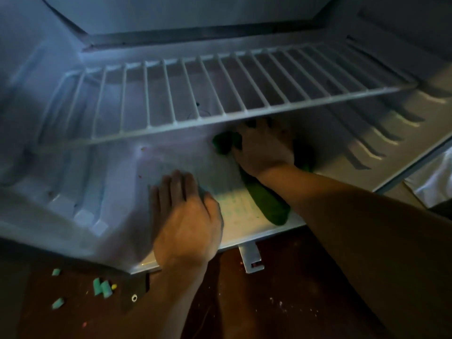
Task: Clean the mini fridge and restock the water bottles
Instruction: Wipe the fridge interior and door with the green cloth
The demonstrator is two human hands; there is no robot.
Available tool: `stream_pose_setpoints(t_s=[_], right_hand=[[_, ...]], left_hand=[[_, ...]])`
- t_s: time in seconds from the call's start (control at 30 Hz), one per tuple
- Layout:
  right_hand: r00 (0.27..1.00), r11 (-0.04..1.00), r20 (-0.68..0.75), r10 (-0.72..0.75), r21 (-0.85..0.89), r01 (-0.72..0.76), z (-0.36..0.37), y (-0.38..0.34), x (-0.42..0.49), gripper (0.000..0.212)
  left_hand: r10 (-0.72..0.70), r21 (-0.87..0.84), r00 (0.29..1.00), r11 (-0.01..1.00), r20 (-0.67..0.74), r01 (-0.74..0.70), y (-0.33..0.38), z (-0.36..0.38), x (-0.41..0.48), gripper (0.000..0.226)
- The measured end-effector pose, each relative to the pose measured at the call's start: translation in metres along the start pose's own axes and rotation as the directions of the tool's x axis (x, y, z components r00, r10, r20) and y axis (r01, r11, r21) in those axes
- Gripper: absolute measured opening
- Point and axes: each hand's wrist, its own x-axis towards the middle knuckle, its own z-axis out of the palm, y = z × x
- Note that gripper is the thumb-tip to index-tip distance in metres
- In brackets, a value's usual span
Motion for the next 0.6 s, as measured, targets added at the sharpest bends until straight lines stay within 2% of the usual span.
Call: stream_pose_setpoints(t_s=[0.1, 0.17, 0.23, 0.33, 0.4, 0.47, 0.53, 0.6], right_hand=[[0.99, 0.991, -0.045, -0.136, 0.009, 0.136, -0.001, 0.002, -0.009, 0.044], [0.936, 0.934, -0.059, -0.348, 0.061, 0.351, -0.009, 0.022, -0.042, 0.04], [0.898, 0.886, -0.047, -0.437, 0.153, 0.439, -0.021, 0.043, -0.074, 0.04], [0.944, 0.942, -0.068, -0.322, 0.083, 0.326, -0.012, 0.056, -0.077, 0.038], [0.988, 0.993, -0.111, -0.104, 0.037, 0.109, -0.003, 0.031, -0.051, 0.035], [0.996, 0.997, -0.049, 0.07, 0.047, -0.068, 0.001, 0.007, -0.019, 0.038], [0.998, 0.998, -0.02, 0.055, 0.03, -0.055, 0.002, -0.003, -0.001, 0.042], [0.999, 0.999, -0.018, -0.027, 0.034, 0.027, 0.0, 0.006, -0.01, 0.044]], left_hand=[[-0.013, -0.024, 1.0, 1.0, 0.007, 0.013, -0.002, 0.001, -0.001, 0.055], [-0.013, -0.039, 1.0, 0.999, 0.009, 0.013, 0.0, -0.001, -0.002, 0.056], [-0.028, -0.044, 1.0, 0.999, 0.009, 0.029, -0.001, -0.001, -0.003, 0.055], [-0.005, -0.034, 1.0, 0.999, -0.003, 0.005, -0.002, 0.001, -0.006, 0.054], [-0.014, -0.031, 1.0, 0.999, -0.015, 0.014, -0.003, 0.001, -0.004, 0.054], [-0.033, -0.038, 0.999, 0.999, -0.027, 0.032, 0.0, 0.002, -0.001, 0.055], [-0.024, -0.048, 0.999, 0.999, -0.033, 0.023, 0.001, 0.003, -0.001, 0.054], [-0.022, -0.062, 0.999, 0.998, -0.039, 0.02, 0.002, 0.001, -0.001, 0.055]])
